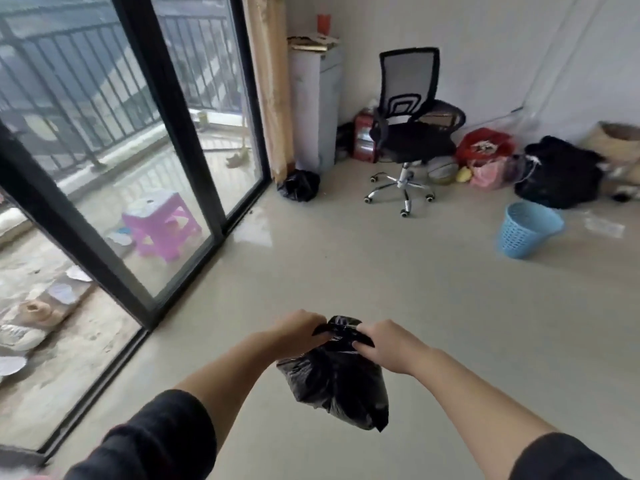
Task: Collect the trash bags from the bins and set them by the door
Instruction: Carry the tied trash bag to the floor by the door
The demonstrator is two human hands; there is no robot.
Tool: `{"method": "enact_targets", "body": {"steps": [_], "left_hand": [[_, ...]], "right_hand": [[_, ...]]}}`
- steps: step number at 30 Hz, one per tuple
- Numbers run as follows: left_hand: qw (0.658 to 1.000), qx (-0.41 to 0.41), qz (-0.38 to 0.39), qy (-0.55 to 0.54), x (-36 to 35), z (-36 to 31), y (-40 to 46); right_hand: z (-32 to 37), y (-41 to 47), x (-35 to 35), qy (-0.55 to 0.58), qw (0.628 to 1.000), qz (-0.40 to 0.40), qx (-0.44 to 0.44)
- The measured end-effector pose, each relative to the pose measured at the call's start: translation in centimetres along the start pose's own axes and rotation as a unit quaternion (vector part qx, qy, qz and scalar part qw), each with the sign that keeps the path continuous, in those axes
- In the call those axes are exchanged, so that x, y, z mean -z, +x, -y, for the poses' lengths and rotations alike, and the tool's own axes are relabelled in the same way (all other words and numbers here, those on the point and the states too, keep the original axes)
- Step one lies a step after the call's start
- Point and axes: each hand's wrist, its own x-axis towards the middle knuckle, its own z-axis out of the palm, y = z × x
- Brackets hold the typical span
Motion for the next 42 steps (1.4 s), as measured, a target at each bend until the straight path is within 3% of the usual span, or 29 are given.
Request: {"method": "enact_targets", "body": {"steps": [7, 17, 26, 37, 42], "left_hand": [[0.986, -0.147, 0.064, 0.051, -3.7, -19.5, 11.3], [0.925, -0.322, 0.167, 0.119, -8.7, -42.8, 21.2], [0.858, -0.425, 0.237, 0.162, -12.6, -58.0, 32.0], [0.741, -0.562, 0.299, 0.213, -16.9, -79.3, 44.3], [0.730, -0.581, 0.294, 0.207, -21.0, -90.2, 49.0]], "right_hand": [[-15.4, -14.5, 4.2, 0.037, 0.984, -0.069, -0.158], [-29.4, -31.7, 7.2, 0.084, 0.916, -0.147, -0.364], [-42.2, -38.5, 9.9, 0.102, 0.867, -0.171, -0.457], [-57.4, -48.0, 14.5, 0.167, 0.767, -0.216, -0.581], [-66.5, -54.6, 16.0, 0.127, 0.759, -0.232, -0.595]]}}
